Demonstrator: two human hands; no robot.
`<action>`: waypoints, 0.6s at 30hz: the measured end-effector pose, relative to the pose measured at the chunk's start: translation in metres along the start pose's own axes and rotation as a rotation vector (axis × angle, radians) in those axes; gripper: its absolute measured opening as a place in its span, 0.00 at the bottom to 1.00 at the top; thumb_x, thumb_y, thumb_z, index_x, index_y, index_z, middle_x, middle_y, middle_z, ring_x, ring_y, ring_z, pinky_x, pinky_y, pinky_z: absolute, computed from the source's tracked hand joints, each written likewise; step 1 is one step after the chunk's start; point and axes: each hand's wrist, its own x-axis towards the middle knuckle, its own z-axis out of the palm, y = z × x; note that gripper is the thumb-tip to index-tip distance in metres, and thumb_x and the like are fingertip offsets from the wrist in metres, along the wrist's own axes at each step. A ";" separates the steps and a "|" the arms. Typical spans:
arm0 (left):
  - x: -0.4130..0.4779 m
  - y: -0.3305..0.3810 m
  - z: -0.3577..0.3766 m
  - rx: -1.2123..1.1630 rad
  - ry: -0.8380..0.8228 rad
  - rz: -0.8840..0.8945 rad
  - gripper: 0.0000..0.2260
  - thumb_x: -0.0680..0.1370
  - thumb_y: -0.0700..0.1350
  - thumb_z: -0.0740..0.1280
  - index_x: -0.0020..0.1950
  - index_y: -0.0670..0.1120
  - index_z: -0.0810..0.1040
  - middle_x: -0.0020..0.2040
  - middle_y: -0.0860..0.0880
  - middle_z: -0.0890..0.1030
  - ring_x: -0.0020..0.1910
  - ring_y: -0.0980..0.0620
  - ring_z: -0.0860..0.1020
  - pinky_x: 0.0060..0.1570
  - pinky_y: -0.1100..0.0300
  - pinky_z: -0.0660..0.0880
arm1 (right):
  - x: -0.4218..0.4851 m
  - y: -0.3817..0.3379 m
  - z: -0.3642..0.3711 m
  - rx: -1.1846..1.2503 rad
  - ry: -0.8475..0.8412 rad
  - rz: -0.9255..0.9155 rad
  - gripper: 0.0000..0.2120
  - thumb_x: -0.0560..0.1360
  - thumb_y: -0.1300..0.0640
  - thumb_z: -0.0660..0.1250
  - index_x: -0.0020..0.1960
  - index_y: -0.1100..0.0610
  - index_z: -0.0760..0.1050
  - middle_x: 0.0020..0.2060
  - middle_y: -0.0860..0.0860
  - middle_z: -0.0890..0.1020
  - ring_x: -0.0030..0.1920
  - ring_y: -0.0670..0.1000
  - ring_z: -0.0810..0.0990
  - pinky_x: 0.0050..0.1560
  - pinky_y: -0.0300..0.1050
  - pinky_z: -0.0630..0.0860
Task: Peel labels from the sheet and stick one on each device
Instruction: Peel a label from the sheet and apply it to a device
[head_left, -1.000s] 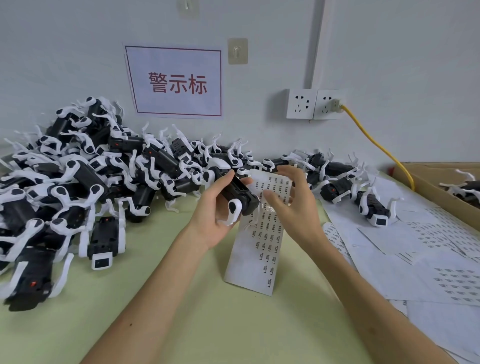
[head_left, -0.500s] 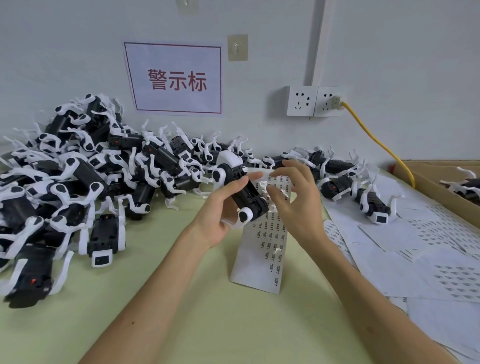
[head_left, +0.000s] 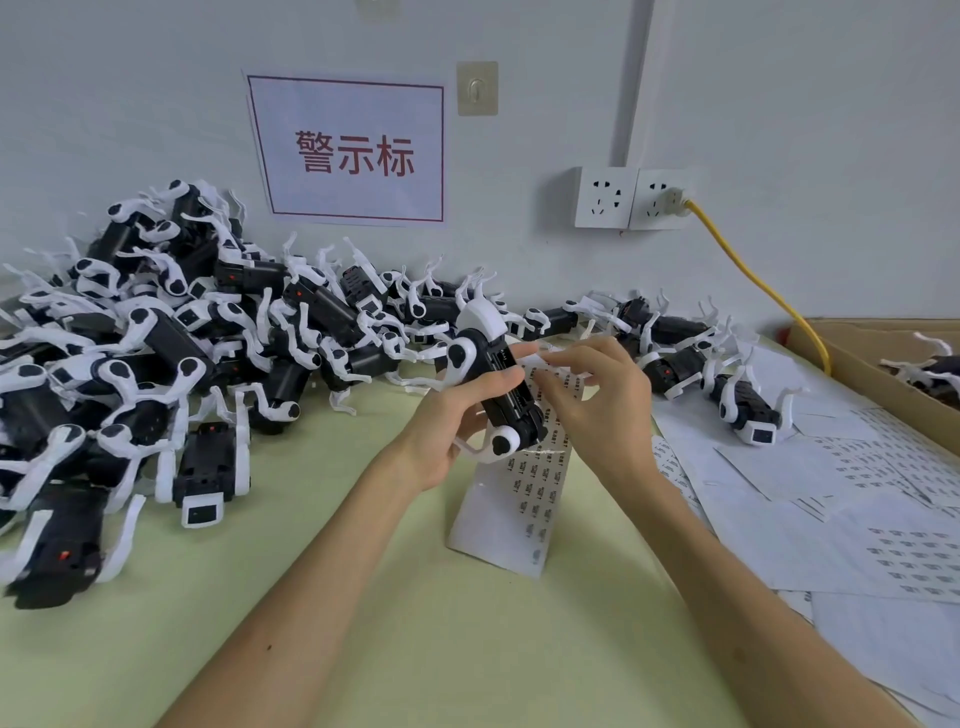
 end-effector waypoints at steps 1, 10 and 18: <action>0.000 -0.001 0.001 0.014 0.012 0.003 0.20 0.74 0.51 0.70 0.66 0.52 0.83 0.63 0.46 0.84 0.66 0.41 0.79 0.74 0.42 0.69 | 0.000 0.000 0.000 0.007 -0.006 0.002 0.04 0.74 0.61 0.76 0.49 0.55 0.86 0.44 0.46 0.81 0.45 0.40 0.77 0.47 0.29 0.69; 0.000 -0.002 0.004 0.056 0.026 -0.019 0.22 0.73 0.53 0.70 0.66 0.50 0.83 0.57 0.50 0.84 0.59 0.49 0.80 0.73 0.41 0.70 | 0.002 0.004 -0.001 0.042 -0.030 0.074 0.04 0.77 0.59 0.74 0.43 0.54 0.86 0.35 0.43 0.85 0.36 0.43 0.81 0.40 0.38 0.77; 0.000 -0.002 0.005 0.034 0.043 -0.027 0.21 0.73 0.53 0.71 0.65 0.50 0.84 0.53 0.52 0.85 0.59 0.47 0.80 0.71 0.37 0.70 | 0.005 0.007 -0.002 0.064 -0.027 0.129 0.05 0.78 0.59 0.71 0.45 0.53 0.86 0.36 0.42 0.85 0.38 0.45 0.83 0.44 0.43 0.80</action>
